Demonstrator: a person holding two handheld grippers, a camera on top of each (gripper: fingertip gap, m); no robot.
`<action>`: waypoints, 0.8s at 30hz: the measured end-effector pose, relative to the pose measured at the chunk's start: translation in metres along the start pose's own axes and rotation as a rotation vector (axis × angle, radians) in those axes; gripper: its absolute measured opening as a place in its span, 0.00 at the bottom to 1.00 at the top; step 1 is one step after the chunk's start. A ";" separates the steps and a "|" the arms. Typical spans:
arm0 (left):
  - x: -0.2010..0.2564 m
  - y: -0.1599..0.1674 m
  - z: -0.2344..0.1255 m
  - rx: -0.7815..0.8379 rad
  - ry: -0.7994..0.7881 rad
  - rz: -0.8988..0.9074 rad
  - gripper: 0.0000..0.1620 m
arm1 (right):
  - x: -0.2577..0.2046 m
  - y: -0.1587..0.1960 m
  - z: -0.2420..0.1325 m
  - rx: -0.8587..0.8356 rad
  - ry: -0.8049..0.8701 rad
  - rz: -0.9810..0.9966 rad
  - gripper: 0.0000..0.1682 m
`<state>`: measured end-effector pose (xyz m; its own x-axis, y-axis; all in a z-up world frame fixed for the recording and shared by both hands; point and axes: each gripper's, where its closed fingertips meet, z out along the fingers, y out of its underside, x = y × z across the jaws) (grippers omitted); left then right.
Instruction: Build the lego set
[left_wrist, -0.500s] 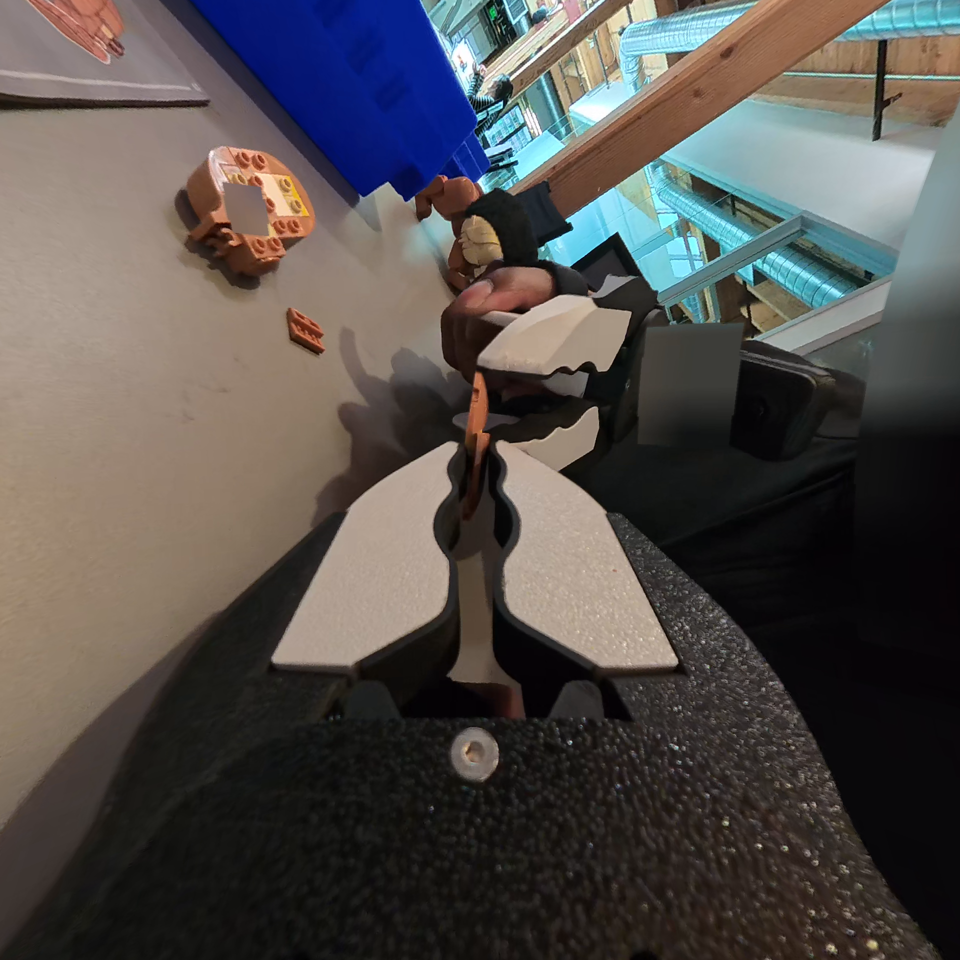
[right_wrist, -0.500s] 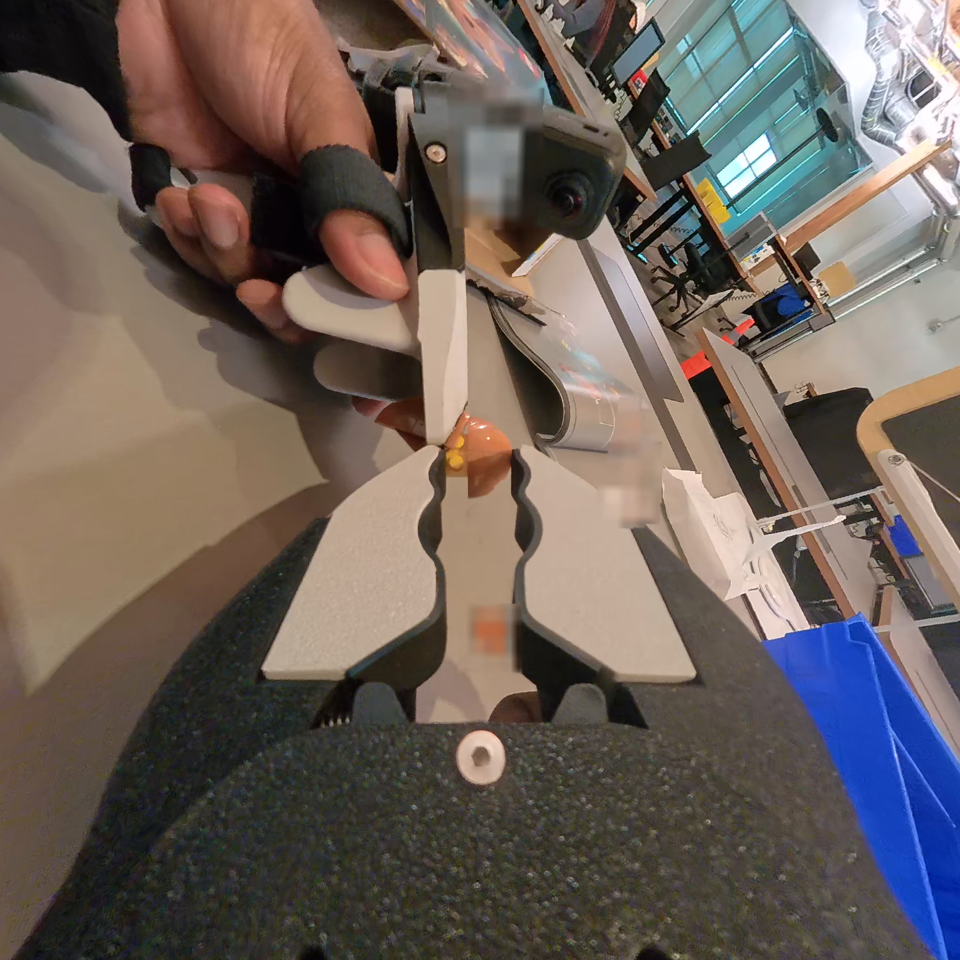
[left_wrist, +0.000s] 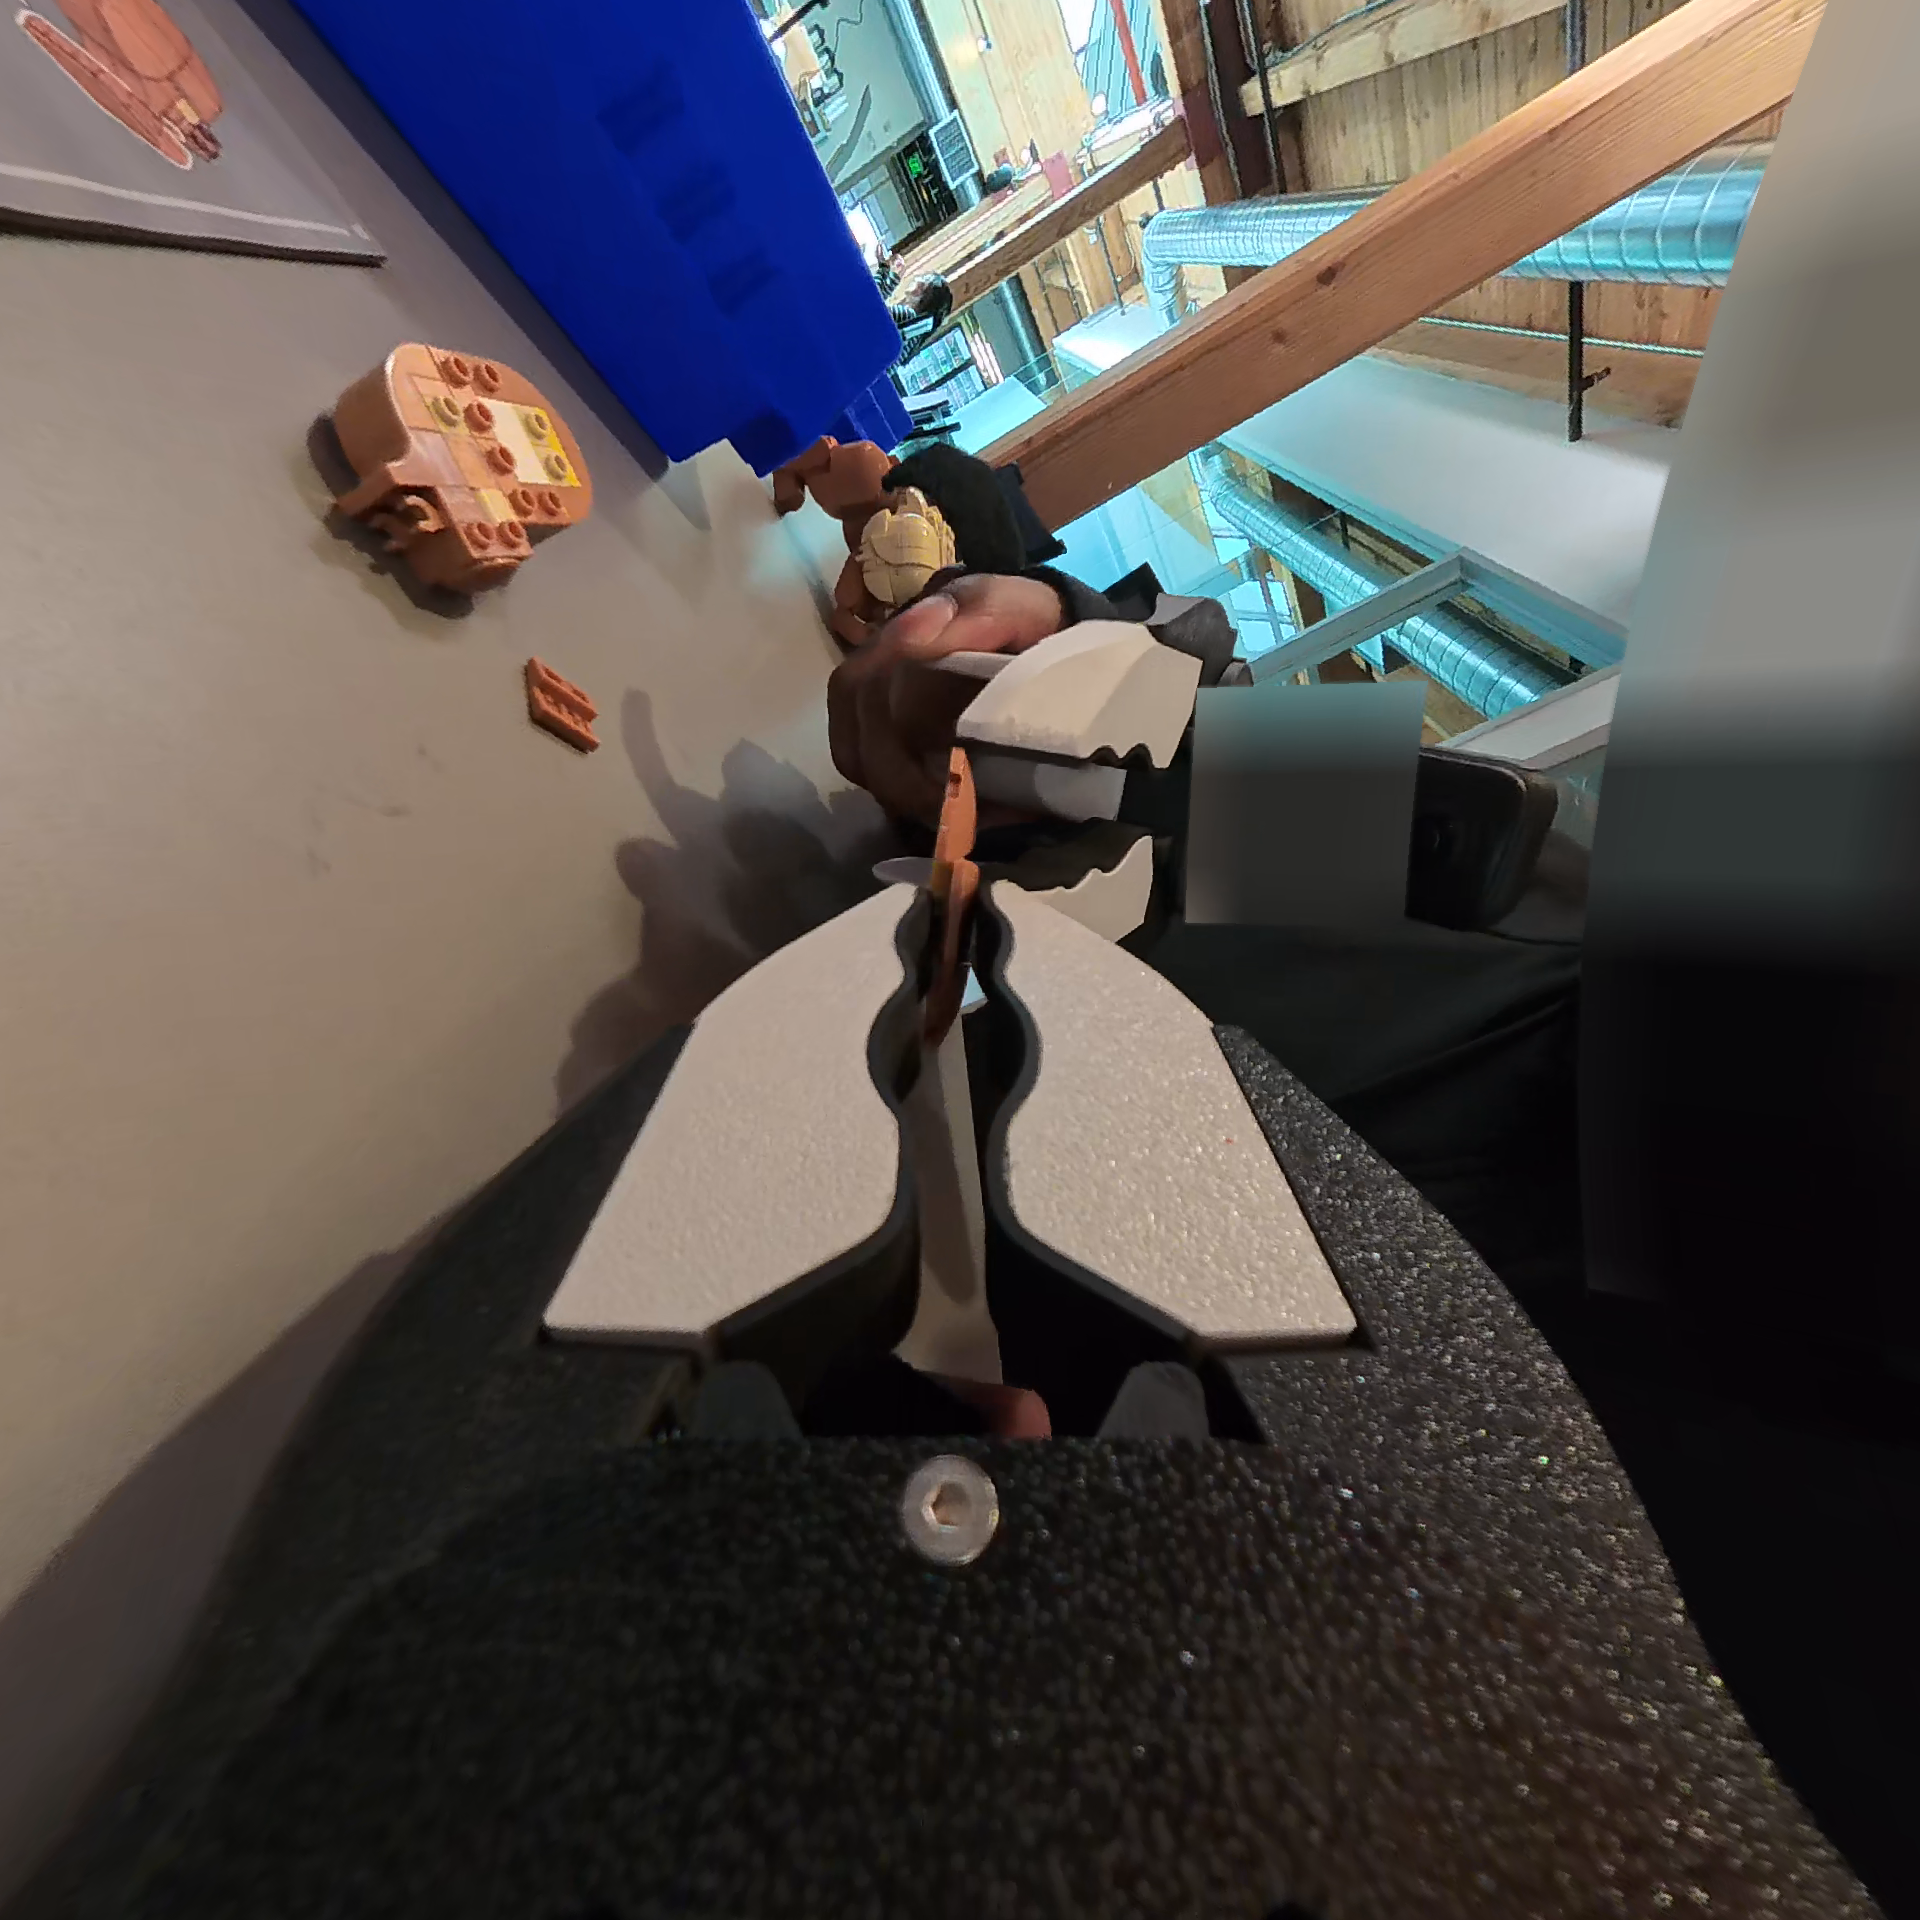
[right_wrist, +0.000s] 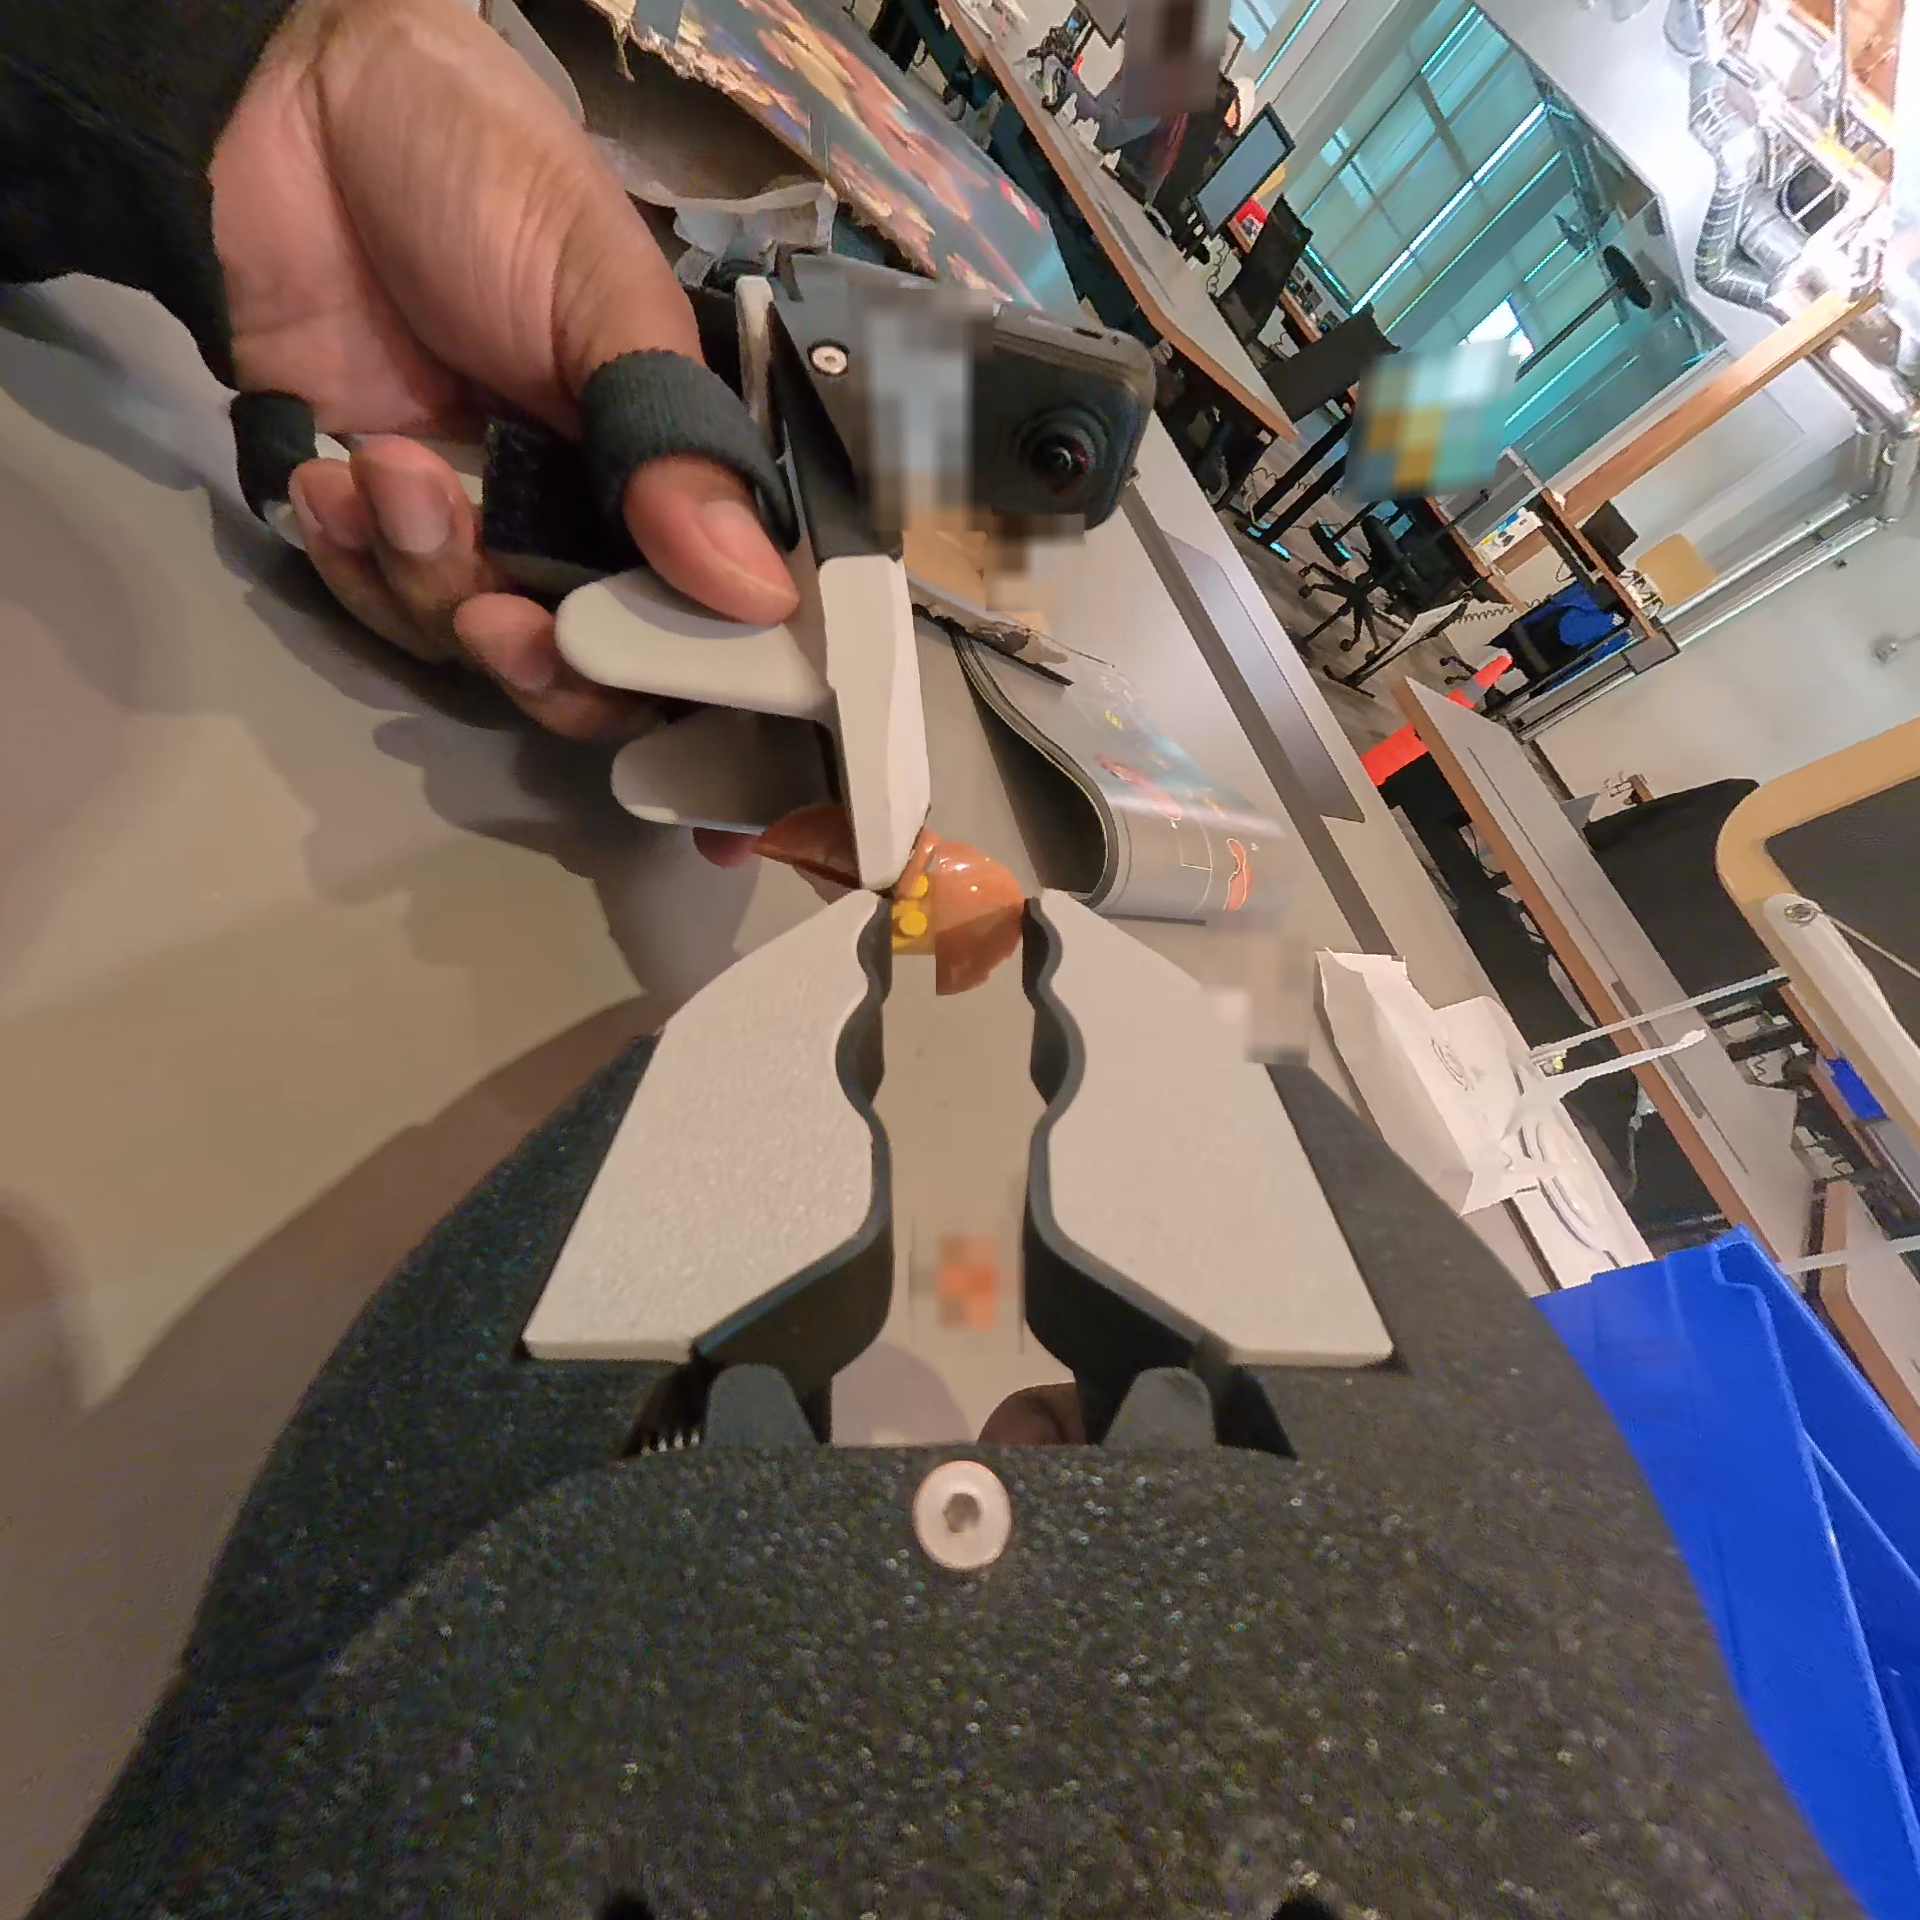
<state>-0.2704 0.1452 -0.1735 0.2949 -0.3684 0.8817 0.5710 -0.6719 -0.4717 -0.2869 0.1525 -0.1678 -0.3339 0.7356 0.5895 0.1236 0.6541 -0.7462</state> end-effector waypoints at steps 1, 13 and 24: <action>0.000 -0.001 0.000 0.005 -0.001 0.002 0.04 | 0.000 0.000 0.000 0.003 -0.003 0.006 0.14; -0.004 -0.001 0.001 0.012 -0.036 0.008 0.04 | 0.000 0.000 -0.003 0.030 -0.040 0.040 0.12; -0.005 -0.003 0.001 0.022 -0.049 0.038 0.04 | 0.001 0.000 -0.004 0.047 -0.082 0.135 0.13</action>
<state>-0.2722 0.1495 -0.1762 0.3536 -0.3607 0.8631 0.5756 -0.6434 -0.5047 -0.2831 0.1541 -0.1663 -0.3924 0.7983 0.4569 0.1295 0.5398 -0.8318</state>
